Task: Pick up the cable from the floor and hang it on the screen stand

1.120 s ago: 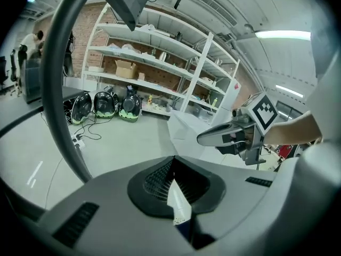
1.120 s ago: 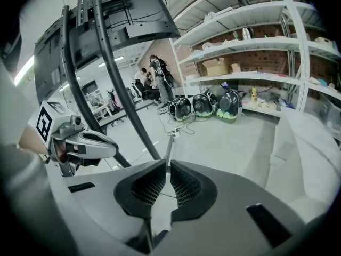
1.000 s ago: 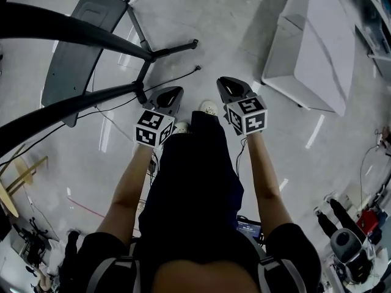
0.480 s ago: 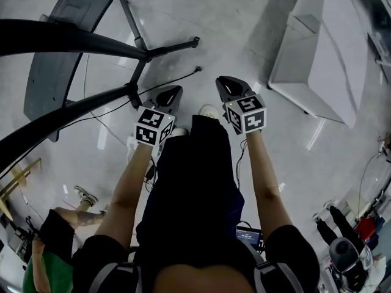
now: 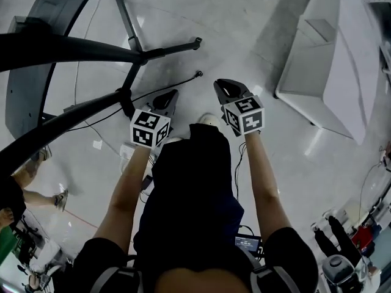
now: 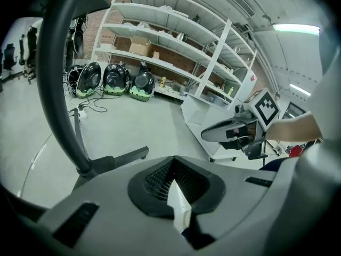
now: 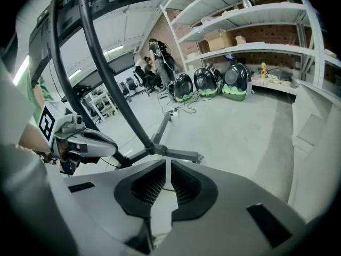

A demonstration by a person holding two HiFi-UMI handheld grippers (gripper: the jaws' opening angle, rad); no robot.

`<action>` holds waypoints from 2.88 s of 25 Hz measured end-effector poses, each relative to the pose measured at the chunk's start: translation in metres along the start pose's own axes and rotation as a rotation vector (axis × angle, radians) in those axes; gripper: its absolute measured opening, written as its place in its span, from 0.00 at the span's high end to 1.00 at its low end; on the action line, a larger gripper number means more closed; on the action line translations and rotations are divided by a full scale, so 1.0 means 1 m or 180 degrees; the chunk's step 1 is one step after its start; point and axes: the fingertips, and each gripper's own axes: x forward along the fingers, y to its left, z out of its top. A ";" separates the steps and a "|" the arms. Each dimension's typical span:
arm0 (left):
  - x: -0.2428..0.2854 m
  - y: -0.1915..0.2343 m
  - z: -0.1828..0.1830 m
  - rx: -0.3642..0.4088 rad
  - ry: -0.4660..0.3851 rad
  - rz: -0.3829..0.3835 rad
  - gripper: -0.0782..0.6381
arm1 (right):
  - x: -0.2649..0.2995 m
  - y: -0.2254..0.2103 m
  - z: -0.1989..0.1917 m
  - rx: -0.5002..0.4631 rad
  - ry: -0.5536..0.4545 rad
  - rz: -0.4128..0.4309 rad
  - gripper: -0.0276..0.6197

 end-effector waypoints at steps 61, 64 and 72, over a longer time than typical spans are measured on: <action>0.190 0.128 -0.191 -0.0225 0.0022 -0.0328 0.88 | 0.288 -0.072 -0.216 -0.2269 0.1144 0.0654 0.66; 0.190 0.128 -0.191 -0.0205 0.0019 -0.0335 0.88 | 0.288 -0.071 -0.217 -0.2284 0.1145 0.0612 0.67; 0.186 0.127 -0.195 -0.0188 0.0043 -0.0322 0.88 | 0.281 -0.074 -0.212 -0.2568 0.0929 0.0259 0.69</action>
